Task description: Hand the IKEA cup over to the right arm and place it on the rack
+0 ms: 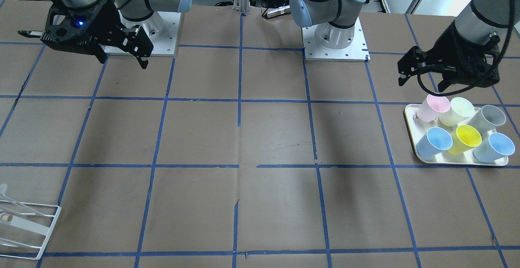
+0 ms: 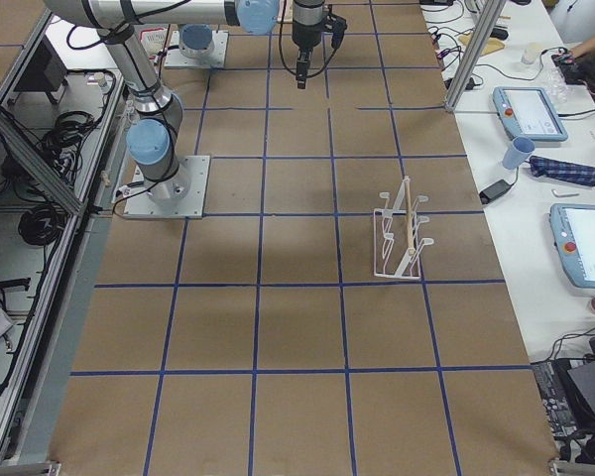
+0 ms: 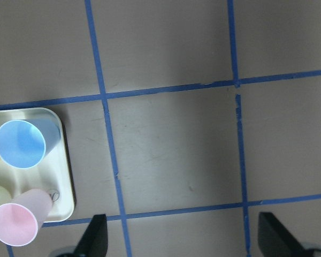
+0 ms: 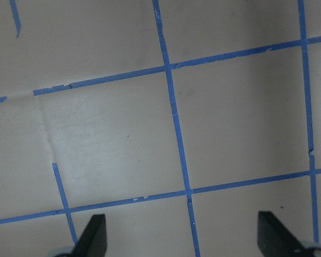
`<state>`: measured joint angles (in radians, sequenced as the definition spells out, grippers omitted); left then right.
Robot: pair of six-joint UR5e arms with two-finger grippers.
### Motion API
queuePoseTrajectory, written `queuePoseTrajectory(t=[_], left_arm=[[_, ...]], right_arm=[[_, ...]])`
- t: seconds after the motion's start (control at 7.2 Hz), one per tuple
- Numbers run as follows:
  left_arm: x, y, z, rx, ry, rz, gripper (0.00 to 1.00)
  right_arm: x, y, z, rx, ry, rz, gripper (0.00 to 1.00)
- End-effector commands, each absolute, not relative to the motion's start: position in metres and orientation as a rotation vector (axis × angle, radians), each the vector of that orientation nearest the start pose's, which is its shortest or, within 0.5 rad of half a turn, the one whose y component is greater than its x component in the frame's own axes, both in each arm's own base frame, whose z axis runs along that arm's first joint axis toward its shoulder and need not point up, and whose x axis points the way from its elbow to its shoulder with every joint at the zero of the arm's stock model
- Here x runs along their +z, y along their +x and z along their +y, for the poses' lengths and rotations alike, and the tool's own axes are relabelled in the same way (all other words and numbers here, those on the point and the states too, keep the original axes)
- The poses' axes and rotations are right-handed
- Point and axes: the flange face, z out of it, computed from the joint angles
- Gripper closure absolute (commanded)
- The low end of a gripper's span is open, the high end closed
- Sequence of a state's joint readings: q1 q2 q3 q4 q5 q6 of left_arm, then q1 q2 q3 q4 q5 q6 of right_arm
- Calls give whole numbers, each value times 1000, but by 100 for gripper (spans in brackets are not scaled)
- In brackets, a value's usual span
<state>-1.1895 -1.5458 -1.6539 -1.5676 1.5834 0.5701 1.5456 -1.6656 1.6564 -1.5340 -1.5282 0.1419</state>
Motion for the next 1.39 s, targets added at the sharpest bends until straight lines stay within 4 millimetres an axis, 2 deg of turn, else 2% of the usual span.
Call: queuePoseTrajectory(t=[0.0, 0.14, 0.28, 0.42, 0.56, 0.83, 0.97, 1.11, 1.25], left_arm=[[428, 119, -502, 71, 628, 3073, 0], [414, 143, -504, 108, 792, 3031, 0], [399, 171, -502, 139, 794, 3058, 0], [386, 212, -494, 146, 731, 3094, 0], [372, 242, -492, 134, 876, 3060, 0], [346, 279, -507, 79, 1246, 2863, 0], [325, 303, -513, 71, 1398, 2777, 0], [305, 328, -514, 78, 1446, 2772, 0], [285, 345, -512, 91, 1474, 2786, 0]], right_arm=[[481, 128, -453, 54, 257, 3086, 0], [481, 128, -454, 54, 245, 3080, 0], [482, 128, -454, 52, 245, 3078, 0], [482, 128, -455, 47, 247, 3076, 0], [481, 127, -454, 52, 243, 3081, 0], [483, 127, -453, 44, 243, 3083, 0], [483, 128, -454, 43, 247, 3076, 0], [483, 128, -453, 43, 247, 3076, 0], [484, 127, -453, 41, 268, 3077, 0]])
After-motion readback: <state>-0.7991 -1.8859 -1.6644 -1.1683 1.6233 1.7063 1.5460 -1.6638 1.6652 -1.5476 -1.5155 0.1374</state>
